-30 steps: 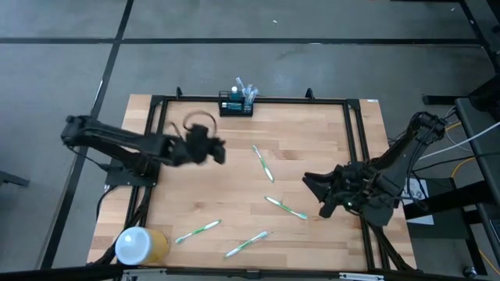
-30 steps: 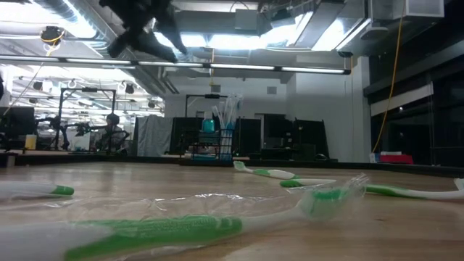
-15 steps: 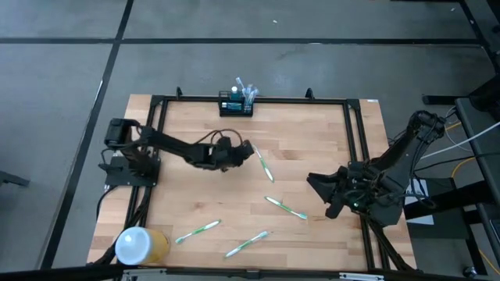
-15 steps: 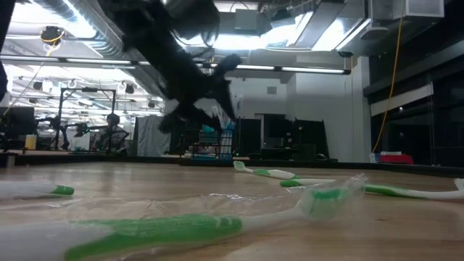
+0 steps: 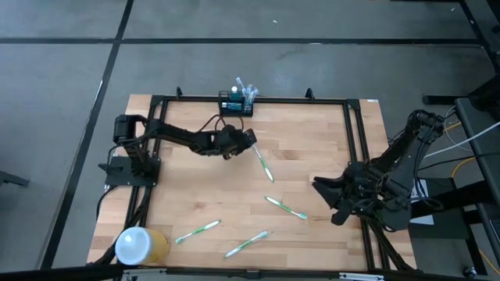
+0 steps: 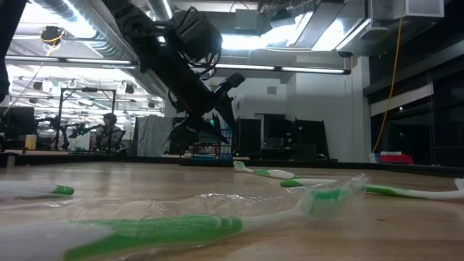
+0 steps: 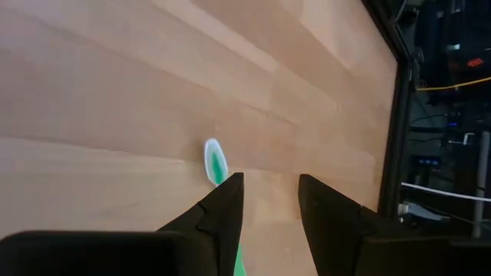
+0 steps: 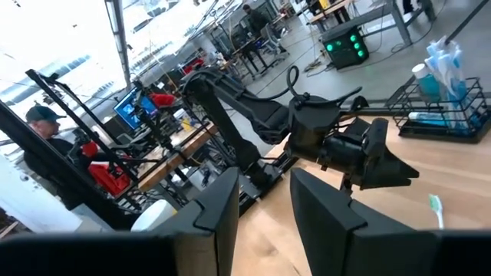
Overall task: Pick & Place toothbrushing station
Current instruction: Put the green toothbrush into the wire organizer
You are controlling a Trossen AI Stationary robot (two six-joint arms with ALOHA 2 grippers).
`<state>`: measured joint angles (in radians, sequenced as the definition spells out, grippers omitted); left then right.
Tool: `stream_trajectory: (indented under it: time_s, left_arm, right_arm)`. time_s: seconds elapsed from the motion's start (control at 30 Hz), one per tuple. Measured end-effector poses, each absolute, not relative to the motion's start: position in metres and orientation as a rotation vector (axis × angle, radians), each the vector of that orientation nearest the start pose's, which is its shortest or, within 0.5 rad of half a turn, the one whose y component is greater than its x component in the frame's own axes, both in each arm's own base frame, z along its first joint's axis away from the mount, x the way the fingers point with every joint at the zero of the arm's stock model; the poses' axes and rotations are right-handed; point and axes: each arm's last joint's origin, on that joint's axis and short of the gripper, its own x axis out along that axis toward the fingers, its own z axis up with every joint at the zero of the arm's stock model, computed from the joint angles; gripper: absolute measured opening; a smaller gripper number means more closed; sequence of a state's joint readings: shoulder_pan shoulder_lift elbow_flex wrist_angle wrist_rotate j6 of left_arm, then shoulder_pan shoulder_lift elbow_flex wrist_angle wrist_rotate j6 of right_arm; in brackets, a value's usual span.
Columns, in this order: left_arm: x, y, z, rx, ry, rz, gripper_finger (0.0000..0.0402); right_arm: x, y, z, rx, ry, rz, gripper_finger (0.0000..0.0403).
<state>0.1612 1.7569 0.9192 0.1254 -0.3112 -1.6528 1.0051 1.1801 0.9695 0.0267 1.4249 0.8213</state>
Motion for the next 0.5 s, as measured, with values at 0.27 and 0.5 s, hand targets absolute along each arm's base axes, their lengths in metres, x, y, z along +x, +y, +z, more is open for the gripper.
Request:
stream_trajectory:
  time_s: [0.27,0.5]
  left_arm:
    - [0.343,0.073,0.148,-1.477,0.249,0.924,0.0116]
    - [0.355,0.076,0.135,-1.481,0.302,0.917,0.0118]
  right_arm:
    - [0.153,0.189,0.342,0.621,-0.110,-0.421,0.0120]
    - [0.153,0.189,0.342,0.624,-0.118,-0.433,0.0120]
